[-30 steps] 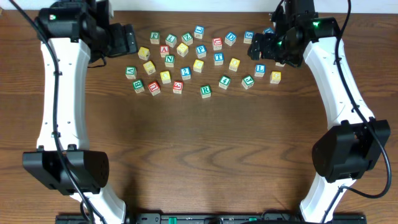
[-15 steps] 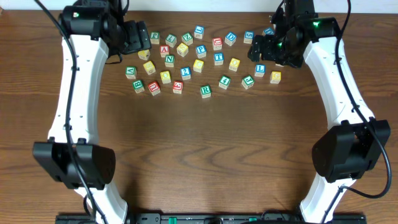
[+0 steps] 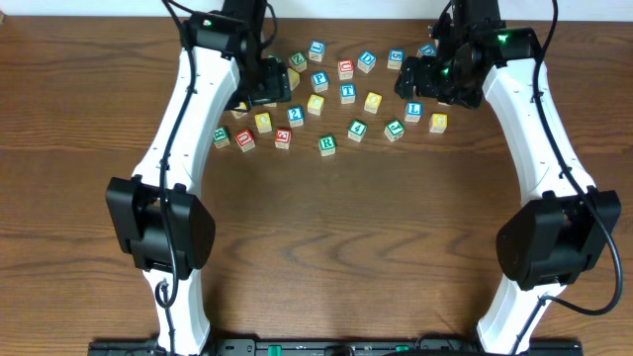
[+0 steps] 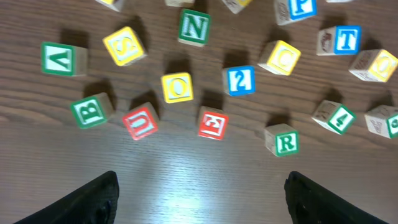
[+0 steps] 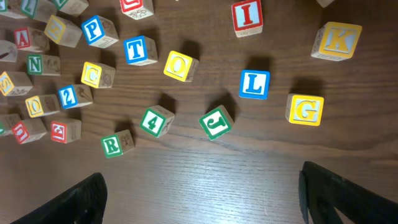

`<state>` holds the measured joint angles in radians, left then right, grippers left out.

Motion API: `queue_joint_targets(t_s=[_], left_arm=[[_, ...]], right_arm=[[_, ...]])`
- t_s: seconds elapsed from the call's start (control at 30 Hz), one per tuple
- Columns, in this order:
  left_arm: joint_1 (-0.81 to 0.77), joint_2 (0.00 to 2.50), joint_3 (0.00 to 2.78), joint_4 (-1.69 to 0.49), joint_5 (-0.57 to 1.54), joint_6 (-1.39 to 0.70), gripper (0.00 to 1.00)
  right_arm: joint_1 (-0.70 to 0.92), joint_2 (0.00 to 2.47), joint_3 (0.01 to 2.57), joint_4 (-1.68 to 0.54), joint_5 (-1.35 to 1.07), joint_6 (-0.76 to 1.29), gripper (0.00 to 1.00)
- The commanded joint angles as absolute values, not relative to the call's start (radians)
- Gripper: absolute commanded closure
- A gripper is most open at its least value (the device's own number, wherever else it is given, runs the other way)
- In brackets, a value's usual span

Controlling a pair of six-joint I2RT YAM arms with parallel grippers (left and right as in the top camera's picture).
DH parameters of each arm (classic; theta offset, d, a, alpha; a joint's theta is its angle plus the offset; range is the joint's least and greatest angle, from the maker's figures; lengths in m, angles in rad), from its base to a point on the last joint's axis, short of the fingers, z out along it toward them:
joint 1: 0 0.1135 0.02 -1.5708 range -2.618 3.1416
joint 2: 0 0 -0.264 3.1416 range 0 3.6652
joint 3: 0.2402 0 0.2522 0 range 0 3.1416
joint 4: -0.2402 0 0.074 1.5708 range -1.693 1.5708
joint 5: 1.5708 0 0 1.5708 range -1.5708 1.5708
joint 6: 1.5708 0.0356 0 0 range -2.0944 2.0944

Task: Spell out ROBOT
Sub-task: 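Lower the left gripper and grasp the green R block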

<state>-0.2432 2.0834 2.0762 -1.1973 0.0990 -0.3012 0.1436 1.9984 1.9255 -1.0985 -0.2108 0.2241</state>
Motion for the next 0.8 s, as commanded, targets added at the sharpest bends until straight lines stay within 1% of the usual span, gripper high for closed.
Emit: queue_joint_targets(t_s=[0.0,0.07,0.2,0.37,0.5,0.6,0.67,0.77], left_arm=[[-0.277,2.092,2.078,-1.202,0.096,-0.368,0.17],[-0.297,2.092,2.077,-1.202,0.094,-0.408,0.18],[-0.321,2.092,2.045,-1.183,0.093,-0.463,0.18],[-0.366,2.092,1.971,-1.139,0.092,-0.493,0.19],[-0.381,2.092,1.888,-1.045,0.092,-0.564,0.2],[-0.389,2.093,1.828,-0.976,0.092,-0.582,0.22],[-0.41,2.093,1.788,-0.902,0.091,-0.583,0.29],[-0.439,2.11,1.781,-0.858,0.032,-0.635,0.29]], right_arm=[[0.152,2.0,1.948,-1.113,-0.123,0.264,0.08],[0.151,2.0,1.948,-1.119,-0.063,0.304,0.06],[0.138,2.0,1.948,-1.128,-0.001,0.322,0.06],[0.07,2.0,1.948,-1.153,0.001,0.321,0.04],[0.027,2.0,1.948,-1.187,0.001,0.321,0.04],[0.027,2.0,1.948,-1.194,0.002,0.32,0.03],[0.027,2.0,1.948,-1.193,0.002,0.321,0.03],[0.027,2.0,1.948,-1.193,0.001,0.321,0.03]])
